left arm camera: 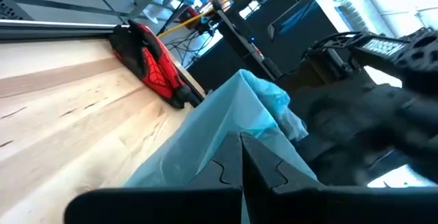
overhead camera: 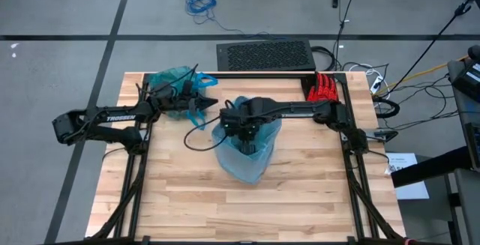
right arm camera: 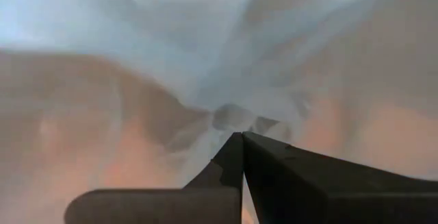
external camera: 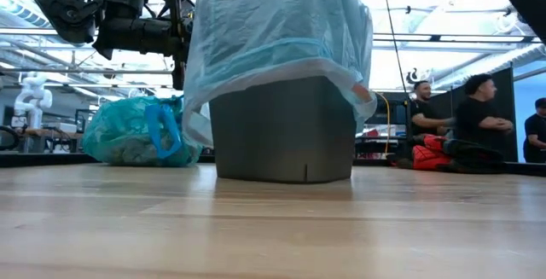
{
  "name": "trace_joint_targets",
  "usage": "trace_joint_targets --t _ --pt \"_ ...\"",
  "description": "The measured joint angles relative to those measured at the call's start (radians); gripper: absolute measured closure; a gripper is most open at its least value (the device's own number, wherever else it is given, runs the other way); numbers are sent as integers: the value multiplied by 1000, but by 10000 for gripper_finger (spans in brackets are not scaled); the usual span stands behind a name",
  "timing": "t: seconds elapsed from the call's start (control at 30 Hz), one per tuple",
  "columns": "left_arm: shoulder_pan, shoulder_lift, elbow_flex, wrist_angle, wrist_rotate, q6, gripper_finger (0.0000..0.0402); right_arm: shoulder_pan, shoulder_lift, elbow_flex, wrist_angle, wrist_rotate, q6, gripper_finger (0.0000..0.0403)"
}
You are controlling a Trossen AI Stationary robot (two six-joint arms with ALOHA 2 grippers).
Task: Place trash/remove bag and relplace
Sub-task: Insert the new blue trash bag into the trash bin
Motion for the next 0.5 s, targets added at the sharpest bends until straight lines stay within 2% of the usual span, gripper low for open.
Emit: trace_joint_targets --t 0.23,0.5 --pt "0 0 0 0 0 1 402 -9 -104 2 9 -9 151 403" --pt "0 0 0 -24 0 5 402 -18 -146 4 78 -176 460 403"
